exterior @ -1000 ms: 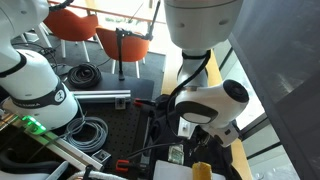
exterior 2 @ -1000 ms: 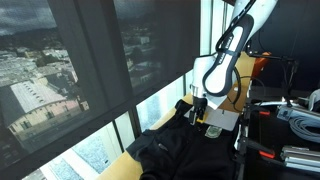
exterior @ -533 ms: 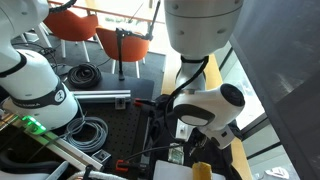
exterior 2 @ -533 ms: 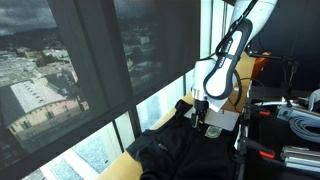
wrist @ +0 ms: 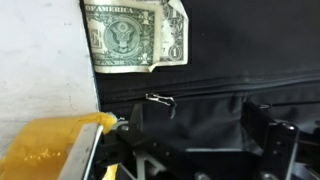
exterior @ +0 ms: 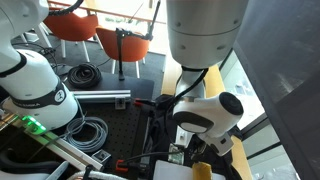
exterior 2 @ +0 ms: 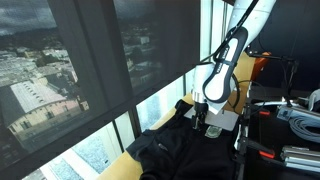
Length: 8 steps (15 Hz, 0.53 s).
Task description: Close the zipper on the black jumper.
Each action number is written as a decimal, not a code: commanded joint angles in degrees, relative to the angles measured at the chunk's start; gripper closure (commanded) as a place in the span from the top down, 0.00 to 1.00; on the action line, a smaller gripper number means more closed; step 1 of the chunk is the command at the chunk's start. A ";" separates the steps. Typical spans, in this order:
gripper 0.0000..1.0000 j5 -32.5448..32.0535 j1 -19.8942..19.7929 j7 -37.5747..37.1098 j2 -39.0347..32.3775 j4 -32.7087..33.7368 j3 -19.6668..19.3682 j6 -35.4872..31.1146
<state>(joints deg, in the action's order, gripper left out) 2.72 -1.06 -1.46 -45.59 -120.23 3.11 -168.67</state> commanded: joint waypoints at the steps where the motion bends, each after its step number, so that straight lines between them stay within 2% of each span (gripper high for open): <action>1: 1.00 -0.52 0.53 0.58 -2.17 2.25 -0.87 -1.15; 5: 1.00 -0.31 0.34 0.43 -3.18 3.42 -0.76 -0.75; 6: 0.75 -0.18 0.21 0.39 -3.35 3.70 -0.59 -0.62; 7: 0.74 -0.17 0.21 0.38 -3.53 3.89 -0.58 -0.68; 8: 0.65 -0.18 0.21 0.38 -3.71 4.09 -0.63 -0.79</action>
<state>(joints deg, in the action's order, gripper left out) 2.71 -1.06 -1.44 -48.32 -117.42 2.82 -168.70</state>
